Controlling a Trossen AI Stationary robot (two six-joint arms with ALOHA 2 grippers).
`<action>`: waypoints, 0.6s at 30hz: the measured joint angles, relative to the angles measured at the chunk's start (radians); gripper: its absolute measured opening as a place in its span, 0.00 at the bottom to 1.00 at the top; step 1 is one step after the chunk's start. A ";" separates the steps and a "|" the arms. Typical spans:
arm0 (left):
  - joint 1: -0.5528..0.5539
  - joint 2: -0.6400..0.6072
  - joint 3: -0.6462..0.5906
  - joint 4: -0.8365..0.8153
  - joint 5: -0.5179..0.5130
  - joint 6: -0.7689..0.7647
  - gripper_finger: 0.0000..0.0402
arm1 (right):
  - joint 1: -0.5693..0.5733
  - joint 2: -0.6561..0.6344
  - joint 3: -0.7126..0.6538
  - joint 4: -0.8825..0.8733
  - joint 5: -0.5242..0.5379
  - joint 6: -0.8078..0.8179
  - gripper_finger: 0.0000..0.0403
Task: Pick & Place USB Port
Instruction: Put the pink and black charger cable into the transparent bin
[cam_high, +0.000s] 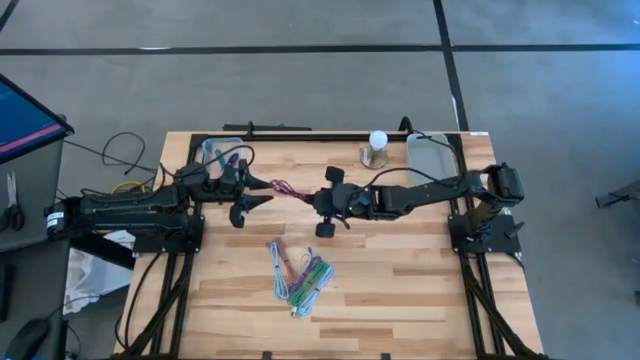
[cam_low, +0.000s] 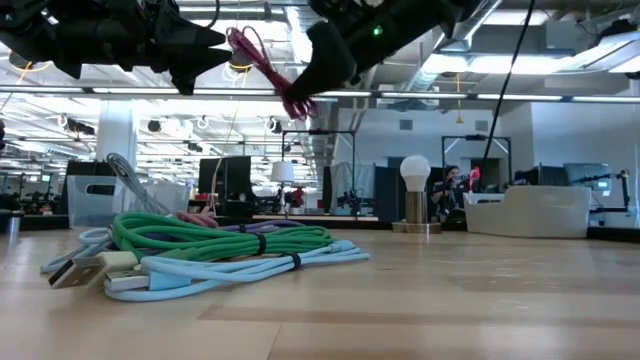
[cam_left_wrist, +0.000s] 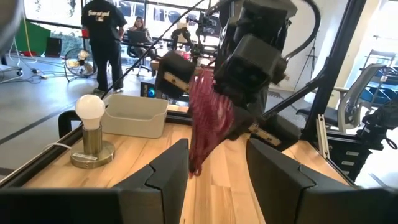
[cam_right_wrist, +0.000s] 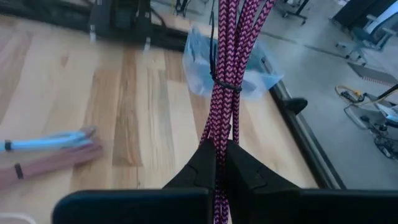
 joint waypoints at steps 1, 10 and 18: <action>0.000 0.000 0.000 0.003 0.000 0.000 0.40 | 0.000 0.008 0.000 0.009 -0.008 0.000 0.01; 0.000 0.000 0.000 0.011 0.002 -0.008 0.40 | 0.000 0.137 0.103 0.045 -0.038 -0.024 0.00; 0.000 0.000 0.000 0.004 0.000 -0.026 0.40 | -0.006 0.126 0.138 0.034 -0.007 -0.055 0.00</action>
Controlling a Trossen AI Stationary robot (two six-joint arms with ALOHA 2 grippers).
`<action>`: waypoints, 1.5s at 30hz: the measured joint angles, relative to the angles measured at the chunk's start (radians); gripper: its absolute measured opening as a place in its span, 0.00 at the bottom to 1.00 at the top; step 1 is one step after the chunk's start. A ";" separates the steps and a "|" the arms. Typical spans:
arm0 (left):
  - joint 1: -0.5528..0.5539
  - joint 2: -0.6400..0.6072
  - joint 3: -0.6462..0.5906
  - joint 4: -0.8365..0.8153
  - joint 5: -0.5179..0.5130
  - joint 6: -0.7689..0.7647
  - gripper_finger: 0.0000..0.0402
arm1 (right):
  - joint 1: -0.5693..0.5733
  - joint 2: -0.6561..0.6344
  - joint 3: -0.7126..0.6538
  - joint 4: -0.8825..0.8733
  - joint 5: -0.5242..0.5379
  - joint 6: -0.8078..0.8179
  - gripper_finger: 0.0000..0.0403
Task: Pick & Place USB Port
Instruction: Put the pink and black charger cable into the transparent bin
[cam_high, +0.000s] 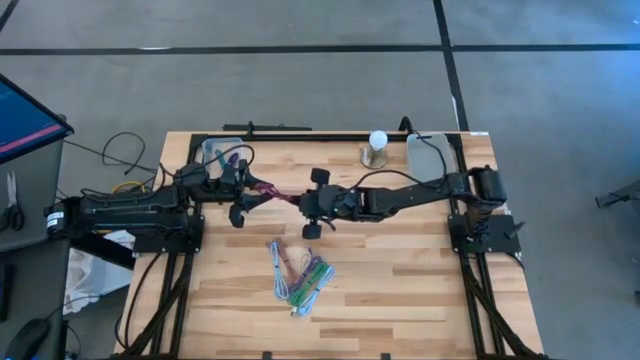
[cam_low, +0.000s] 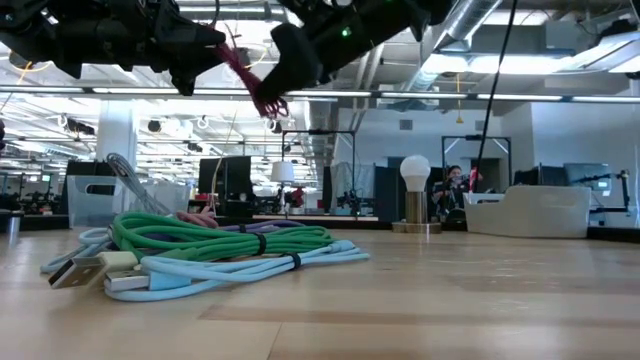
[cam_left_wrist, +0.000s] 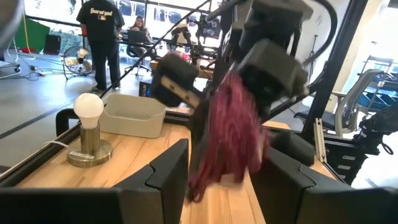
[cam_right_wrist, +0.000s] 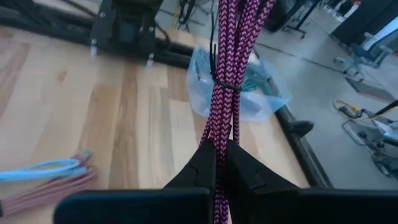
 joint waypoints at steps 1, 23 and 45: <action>0.000 0.000 0.000 0.000 0.000 0.000 0.40 | -0.003 -0.004 0.001 0.005 -0.001 -0.003 0.00; 0.000 0.000 0.000 0.000 -0.001 0.000 0.22 | -0.004 -0.003 0.002 0.020 -0.004 -0.015 0.00; 0.002 -0.027 0.000 -0.057 -0.098 0.071 0.03 | 0.005 -0.040 0.000 -0.060 0.186 -0.073 0.21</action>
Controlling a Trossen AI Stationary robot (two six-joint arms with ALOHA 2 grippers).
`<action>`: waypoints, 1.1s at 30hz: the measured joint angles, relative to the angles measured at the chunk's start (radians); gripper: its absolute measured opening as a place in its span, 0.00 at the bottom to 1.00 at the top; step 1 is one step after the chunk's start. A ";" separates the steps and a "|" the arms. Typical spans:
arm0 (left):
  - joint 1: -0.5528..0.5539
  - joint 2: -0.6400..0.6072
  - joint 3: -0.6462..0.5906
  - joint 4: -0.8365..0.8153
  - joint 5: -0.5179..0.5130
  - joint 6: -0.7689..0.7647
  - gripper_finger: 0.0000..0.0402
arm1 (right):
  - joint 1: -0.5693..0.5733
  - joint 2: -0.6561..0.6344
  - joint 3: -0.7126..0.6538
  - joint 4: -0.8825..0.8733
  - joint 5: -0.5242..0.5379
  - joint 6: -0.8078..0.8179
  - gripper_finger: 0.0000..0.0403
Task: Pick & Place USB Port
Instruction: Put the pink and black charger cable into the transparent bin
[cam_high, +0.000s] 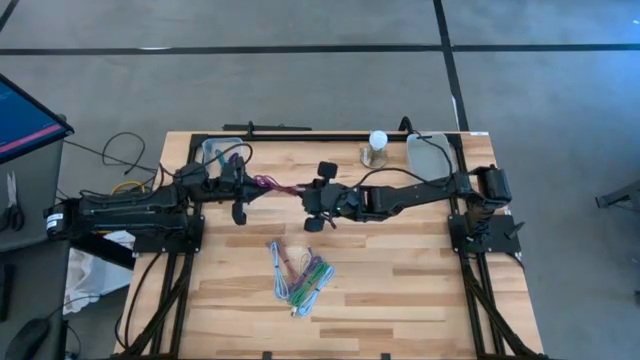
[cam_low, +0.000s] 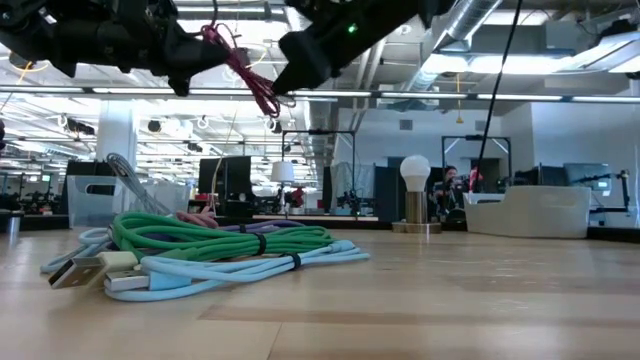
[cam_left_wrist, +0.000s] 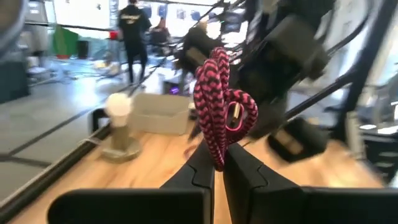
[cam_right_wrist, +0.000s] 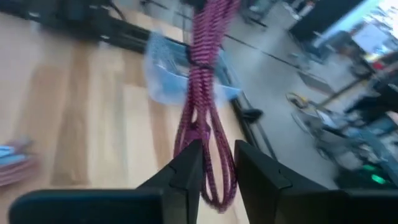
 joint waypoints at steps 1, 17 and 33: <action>0.000 -0.013 0.000 -0.029 -0.030 0.010 0.03 | 0.001 -0.015 0.000 -0.030 0.017 0.004 0.22; 0.000 -0.526 0.000 -0.550 -0.487 0.036 0.03 | 0.005 -0.361 -0.362 -0.109 0.035 0.231 0.14; 0.001 -0.549 -0.001 -0.774 -1.029 -0.185 0.03 | 0.201 -0.759 -0.790 0.088 0.215 0.372 0.14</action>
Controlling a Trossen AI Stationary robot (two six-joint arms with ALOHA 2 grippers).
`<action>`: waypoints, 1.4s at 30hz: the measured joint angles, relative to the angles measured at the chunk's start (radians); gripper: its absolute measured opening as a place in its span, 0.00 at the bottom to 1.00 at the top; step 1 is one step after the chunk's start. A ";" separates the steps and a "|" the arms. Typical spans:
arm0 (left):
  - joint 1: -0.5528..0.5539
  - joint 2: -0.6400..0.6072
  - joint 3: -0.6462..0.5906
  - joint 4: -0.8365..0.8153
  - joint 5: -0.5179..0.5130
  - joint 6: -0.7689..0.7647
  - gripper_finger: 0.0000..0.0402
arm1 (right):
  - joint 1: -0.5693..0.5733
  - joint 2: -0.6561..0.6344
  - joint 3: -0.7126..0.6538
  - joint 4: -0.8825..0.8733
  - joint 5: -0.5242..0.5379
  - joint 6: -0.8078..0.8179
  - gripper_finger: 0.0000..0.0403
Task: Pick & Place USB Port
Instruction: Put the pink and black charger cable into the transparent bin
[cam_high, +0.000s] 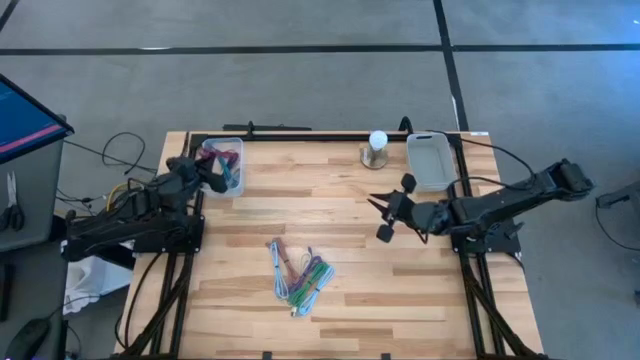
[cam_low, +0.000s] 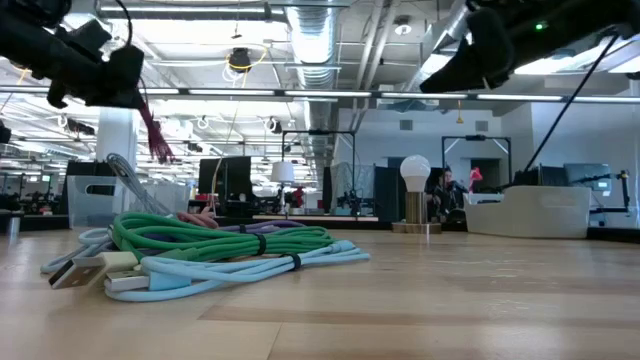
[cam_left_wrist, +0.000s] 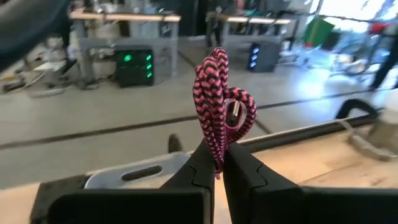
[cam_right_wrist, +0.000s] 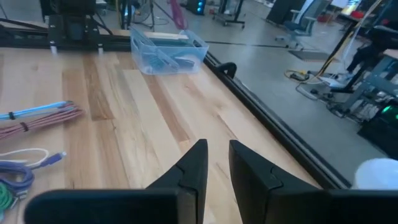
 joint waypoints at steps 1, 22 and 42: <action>0.000 0.023 0.000 0.000 -0.018 -0.020 0.03 | 0.014 -0.003 -0.005 -0.001 0.018 0.002 0.14; 0.140 0.421 0.000 0.003 -0.102 -0.183 0.04 | 0.112 -0.007 -0.017 -0.003 0.176 0.002 0.14; 0.163 0.428 0.000 0.126 -0.116 -0.138 0.43 | 0.111 -0.007 -0.017 0.001 0.175 0.002 0.14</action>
